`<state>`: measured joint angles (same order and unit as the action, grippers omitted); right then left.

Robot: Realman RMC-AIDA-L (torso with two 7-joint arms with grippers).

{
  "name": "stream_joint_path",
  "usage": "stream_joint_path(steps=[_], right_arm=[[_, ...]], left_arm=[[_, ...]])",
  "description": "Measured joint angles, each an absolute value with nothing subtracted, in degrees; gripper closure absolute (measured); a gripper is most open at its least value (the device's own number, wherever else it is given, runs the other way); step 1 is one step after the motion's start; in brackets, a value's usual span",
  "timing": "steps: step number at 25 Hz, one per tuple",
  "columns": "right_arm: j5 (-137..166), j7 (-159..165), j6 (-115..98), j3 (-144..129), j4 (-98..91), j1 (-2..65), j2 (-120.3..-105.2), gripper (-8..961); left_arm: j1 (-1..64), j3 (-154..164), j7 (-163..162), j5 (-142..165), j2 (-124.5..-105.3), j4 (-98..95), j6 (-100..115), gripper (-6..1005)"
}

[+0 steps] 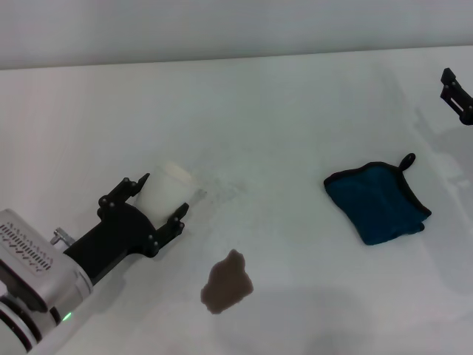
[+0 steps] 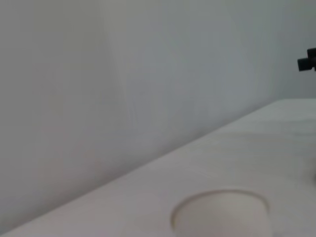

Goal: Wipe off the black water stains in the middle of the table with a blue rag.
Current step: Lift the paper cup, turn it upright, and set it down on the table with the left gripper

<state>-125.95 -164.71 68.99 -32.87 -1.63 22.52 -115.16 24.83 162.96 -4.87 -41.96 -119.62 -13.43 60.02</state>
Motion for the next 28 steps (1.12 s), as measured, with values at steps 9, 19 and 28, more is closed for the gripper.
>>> stream_joint_path(steps=[9,19,28], right_arm=[[-125.9,-164.7,69.0,-32.9,-1.4,22.3,-115.31,103],[-125.9,-164.7,69.0,-32.9,-1.0,22.3,-115.49,104],[-125.9,-164.7,69.0,-32.8,-0.9,22.3,-115.49,105]], left_arm=[[24.4,162.9,-5.1,-41.8,-119.60,-13.5,56.8,238],[23.3,162.9,-5.2,-41.5,-119.53,-13.6,55.8,234],[21.3,162.8,-5.2,-41.6,-119.53,-13.8,56.1,231]])
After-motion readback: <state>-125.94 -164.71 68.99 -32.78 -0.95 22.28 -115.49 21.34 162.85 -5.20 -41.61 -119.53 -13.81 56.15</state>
